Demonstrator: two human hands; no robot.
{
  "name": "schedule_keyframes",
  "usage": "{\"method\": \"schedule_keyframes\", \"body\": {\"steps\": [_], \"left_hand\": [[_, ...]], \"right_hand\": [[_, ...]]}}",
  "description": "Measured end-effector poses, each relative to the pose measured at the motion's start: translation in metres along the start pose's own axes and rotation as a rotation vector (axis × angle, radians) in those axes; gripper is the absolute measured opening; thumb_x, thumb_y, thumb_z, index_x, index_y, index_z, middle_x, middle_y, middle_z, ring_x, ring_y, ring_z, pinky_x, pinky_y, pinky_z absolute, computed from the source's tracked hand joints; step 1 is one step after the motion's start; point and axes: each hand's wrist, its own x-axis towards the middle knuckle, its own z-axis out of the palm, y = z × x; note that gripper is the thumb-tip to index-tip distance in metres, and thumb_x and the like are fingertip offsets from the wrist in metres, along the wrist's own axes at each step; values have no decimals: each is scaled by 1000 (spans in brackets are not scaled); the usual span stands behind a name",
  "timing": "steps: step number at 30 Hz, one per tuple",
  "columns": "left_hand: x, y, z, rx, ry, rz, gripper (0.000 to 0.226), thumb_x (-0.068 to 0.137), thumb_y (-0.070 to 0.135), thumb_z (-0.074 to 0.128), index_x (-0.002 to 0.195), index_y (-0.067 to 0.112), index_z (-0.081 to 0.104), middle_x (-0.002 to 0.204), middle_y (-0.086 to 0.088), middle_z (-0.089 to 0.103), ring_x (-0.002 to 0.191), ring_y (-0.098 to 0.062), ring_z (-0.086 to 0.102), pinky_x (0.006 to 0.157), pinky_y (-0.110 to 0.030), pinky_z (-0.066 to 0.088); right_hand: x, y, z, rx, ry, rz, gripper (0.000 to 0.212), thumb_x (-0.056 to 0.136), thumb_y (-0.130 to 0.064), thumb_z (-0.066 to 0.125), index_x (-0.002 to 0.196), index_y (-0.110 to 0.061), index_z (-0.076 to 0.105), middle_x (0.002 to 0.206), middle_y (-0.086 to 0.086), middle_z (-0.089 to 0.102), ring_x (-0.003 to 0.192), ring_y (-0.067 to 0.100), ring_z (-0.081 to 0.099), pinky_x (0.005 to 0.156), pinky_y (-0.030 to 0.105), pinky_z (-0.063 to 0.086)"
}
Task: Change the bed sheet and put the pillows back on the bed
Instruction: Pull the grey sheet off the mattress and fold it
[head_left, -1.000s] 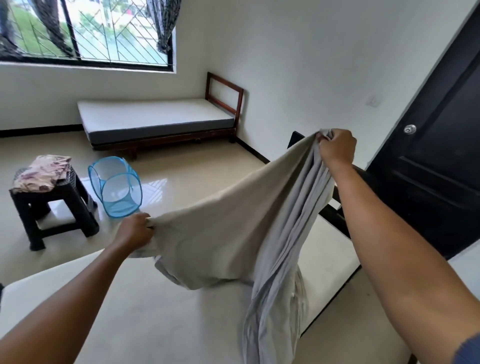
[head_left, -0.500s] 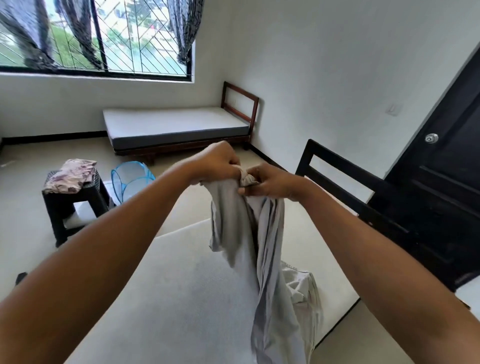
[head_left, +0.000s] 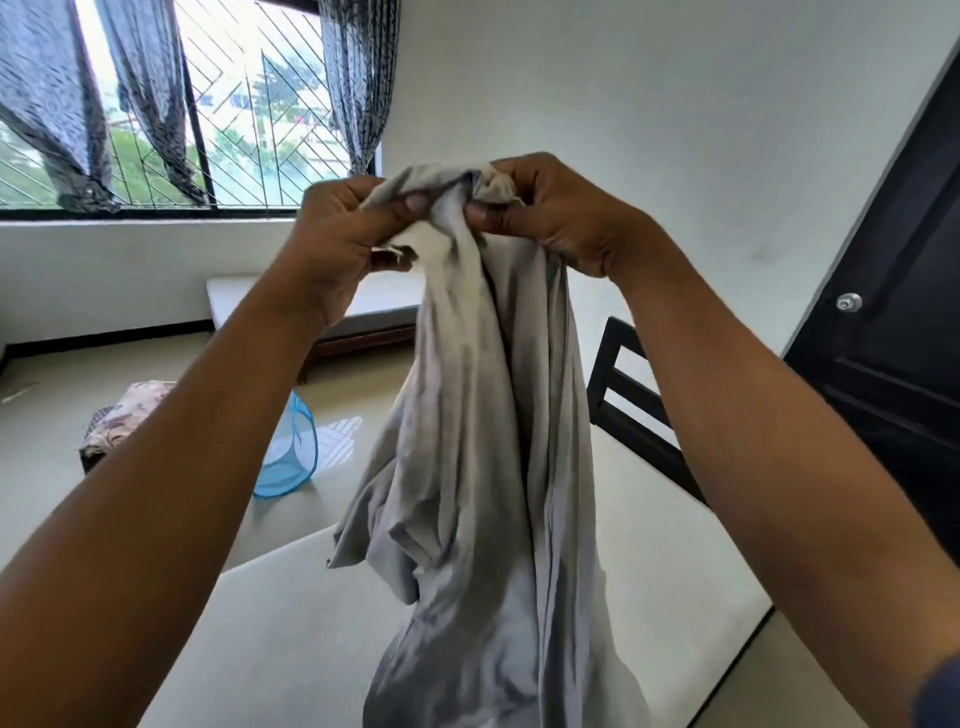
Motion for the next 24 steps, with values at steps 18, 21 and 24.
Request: {"method": "schedule_keyframes", "body": {"steps": [18,21,24], "left_hand": [[-115,-152,-2,203,342,-533,32,67,29,92,66,12,65,63,-8,56,61,-20,55,55,-35,50],[-162,-186,15,135,292,-643,30,75,25,89,65,11,64,64,-9,61,63,-25,59,60,-35,53],[-207,-210,23,88,277,-731,17,81,20,85,76,9,73,72,-10,69,72,-25,65,69,-37,56]], "right_hand": [[-89,153,61,-279,850,704,61,88,-30,80,52,-21,31,50,-6,30,46,9,30,49,27,30],[-121,178,139,-158,761,779,59,86,-33,81,53,-20,35,50,-8,33,49,10,31,49,30,29],[-159,204,203,-28,704,882,52,80,-32,86,54,-15,45,54,-4,40,54,11,38,53,29,32]]}}
